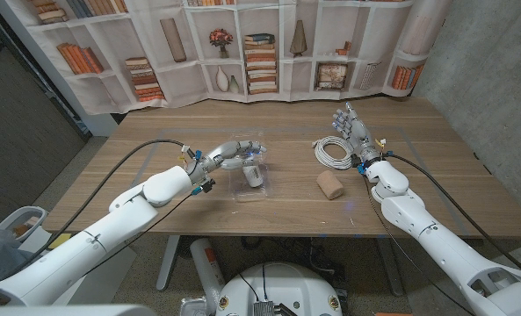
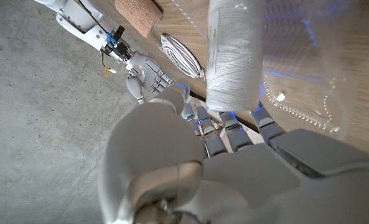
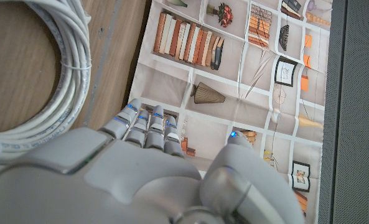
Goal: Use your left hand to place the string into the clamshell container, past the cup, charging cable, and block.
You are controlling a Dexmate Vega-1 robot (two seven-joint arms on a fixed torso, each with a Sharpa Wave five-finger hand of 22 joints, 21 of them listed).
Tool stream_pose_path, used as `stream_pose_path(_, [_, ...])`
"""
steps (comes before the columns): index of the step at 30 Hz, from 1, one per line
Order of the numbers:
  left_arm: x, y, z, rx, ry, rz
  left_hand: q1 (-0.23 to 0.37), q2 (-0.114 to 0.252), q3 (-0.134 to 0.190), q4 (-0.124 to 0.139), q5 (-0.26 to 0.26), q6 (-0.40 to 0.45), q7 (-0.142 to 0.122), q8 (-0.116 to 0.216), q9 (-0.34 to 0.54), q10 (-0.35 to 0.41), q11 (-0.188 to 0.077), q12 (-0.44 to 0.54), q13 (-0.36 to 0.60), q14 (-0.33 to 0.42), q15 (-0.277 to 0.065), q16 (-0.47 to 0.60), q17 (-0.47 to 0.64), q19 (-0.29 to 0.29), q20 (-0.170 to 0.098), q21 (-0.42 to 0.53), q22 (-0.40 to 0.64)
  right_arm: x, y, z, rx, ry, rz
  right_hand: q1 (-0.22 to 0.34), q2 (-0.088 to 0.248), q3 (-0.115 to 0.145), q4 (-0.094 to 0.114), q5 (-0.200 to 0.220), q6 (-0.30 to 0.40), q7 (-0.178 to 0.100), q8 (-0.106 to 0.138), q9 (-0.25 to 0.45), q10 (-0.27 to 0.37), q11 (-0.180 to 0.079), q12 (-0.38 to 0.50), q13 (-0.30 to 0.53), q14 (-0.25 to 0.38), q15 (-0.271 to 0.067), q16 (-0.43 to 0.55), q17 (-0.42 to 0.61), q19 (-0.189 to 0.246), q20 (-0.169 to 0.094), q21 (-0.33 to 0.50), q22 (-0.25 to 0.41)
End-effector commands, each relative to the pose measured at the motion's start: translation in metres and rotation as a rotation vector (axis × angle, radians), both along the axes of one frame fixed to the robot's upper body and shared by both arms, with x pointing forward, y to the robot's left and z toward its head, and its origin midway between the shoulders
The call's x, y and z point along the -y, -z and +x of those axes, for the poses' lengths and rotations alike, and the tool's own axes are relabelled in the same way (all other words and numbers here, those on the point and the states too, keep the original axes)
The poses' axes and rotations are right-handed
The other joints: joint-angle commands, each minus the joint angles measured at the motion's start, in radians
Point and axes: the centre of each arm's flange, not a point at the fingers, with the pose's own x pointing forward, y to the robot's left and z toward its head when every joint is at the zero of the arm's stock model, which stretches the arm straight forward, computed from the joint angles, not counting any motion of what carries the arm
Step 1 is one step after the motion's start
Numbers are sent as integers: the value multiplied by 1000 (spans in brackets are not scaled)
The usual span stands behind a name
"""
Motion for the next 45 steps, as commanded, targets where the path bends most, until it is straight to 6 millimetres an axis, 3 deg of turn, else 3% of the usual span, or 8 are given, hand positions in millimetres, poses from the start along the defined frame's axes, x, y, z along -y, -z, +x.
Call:
stream_pose_path(1, [-2, 1, 0, -23, 17, -2, -21, -1, -4, 6, -7, -22, 2, -18, 4, -23, -3, -3, -7, -19, 5, 1, -6, -25, 6, -11, 1, -1, 0, 1, -3, -5, -3, 0, 8, -2, -4, 0, 9, -4, 0, 5, 9, -3, 0, 4, 7, 5, -1, 2, 8, 0, -3, 2])
stream_pose_path(6, [-2, 0, 0, -21, 16, -8, -41, -1, -9, 15, -16, -42, 8, -35, 4, -44, 1, -2, -17, -39, 10, 1, -14, -38, 9, -21, 1, -1, 0, 1, -2, -3, -2, 0, 9, -3, -4, 0, 9, -3, 0, 5, 10, -3, 0, 4, 7, 5, -1, 2, 7, 1, -3, 2])
stream_pose_path(26, [-7, -6, -6, 5, 14, -47, -66, 3, -13, 25, -25, -40, 9, -48, 4, -52, 4, 4, -32, -46, 10, 8, -27, -46, 12, -32, 2, 0, 0, 0, 3, -3, 3, 1, 10, -4, -5, 0, 9, -4, 0, 5, 11, -4, 0, 4, 9, 5, 0, 2, 8, 2, -4, 2])
stream_pose_path(34, [-10, -6, -8, 11, 14, -107, -81, 9, -13, 32, -29, -37, 13, -56, 4, -44, 8, 12, -42, -41, 13, 14, -34, -27, -2, -28, 3, -1, 0, 0, 3, -5, 4, 1, 10, -4, -6, -1, 9, -4, 0, 5, 10, -4, -1, 4, 8, 6, -1, 2, 8, 2, -5, 2])
stream_pose_path(36, [-12, -5, -7, -2, 26, -150, -93, 14, -15, 40, -31, -33, 17, -58, 5, -38, 11, 15, -46, -34, 13, 18, -37, -22, -6, -27, 4, -1, 0, 0, 4, -5, 5, 1, 10, -4, -6, -1, 10, -3, 0, 5, 10, -4, -1, 4, 8, 6, -1, 2, 8, 2, -5, 2])
stream_pose_path(40, [-15, -4, -5, -16, 45, -193, -181, 46, -35, 105, -40, -26, 24, -70, 8, -20, 26, 25, -62, -22, 20, 28, -45, -14, -3, -28, 8, -1, 0, 0, 5, -3, 5, 1, 10, -4, -6, -1, 10, -4, 0, 5, 10, -4, -1, 4, 8, 5, -1, 2, 8, 2, -5, 2])
stream_pose_path(45, [-16, -8, -7, -7, 48, -205, -220, 53, -47, 132, -42, -23, 29, -77, 8, -10, 35, 29, -70, -14, 21, 32, -49, -11, 0, -29, 9, -2, 0, -1, 7, -2, 7, 1, 11, -5, -6, -1, 9, -4, 0, 5, 10, -2, -1, 4, 8, 5, -1, 2, 8, 2, -5, 2])
